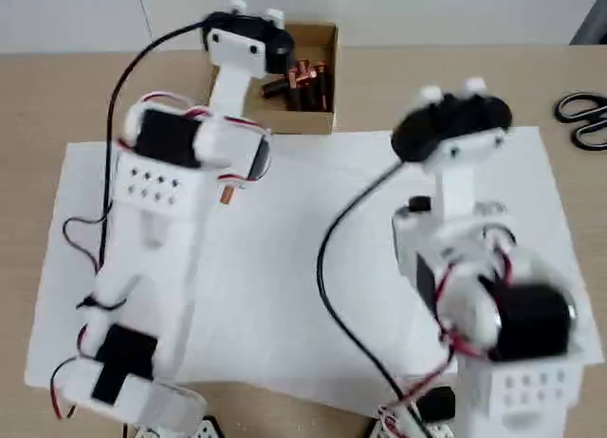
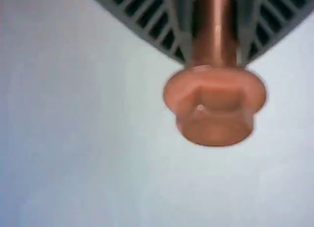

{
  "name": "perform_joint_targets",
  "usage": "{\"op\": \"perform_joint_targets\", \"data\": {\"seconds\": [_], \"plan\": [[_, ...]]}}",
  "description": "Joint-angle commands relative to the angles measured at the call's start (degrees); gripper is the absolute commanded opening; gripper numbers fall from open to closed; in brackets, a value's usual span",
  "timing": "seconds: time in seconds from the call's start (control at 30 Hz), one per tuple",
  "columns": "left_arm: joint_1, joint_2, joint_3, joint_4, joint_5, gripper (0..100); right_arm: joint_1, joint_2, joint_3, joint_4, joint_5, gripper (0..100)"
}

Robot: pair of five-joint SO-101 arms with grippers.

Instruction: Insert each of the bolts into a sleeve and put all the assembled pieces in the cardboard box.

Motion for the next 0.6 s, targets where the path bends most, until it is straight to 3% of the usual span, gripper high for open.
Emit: {"op": "perform_joint_targets", "data": {"seconds": [0.0, 0.43, 0.57], "plan": [[-1.32, -6.86, 3.91, 1.05, -0.18, 1, -0.22, -8.13, 4.92, -3.12, 0.53, 0.4], [-1.32, -34.46, 18.42, -2.81, -0.18, 1, -0.57, -33.63, 43.52, -29.67, 0.53, 0.4], [-0.97, -41.58, 25.80, -6.24, 0.00, 1, -0.57, -39.78, 49.49, -32.31, 0.35, 0.4]]}}
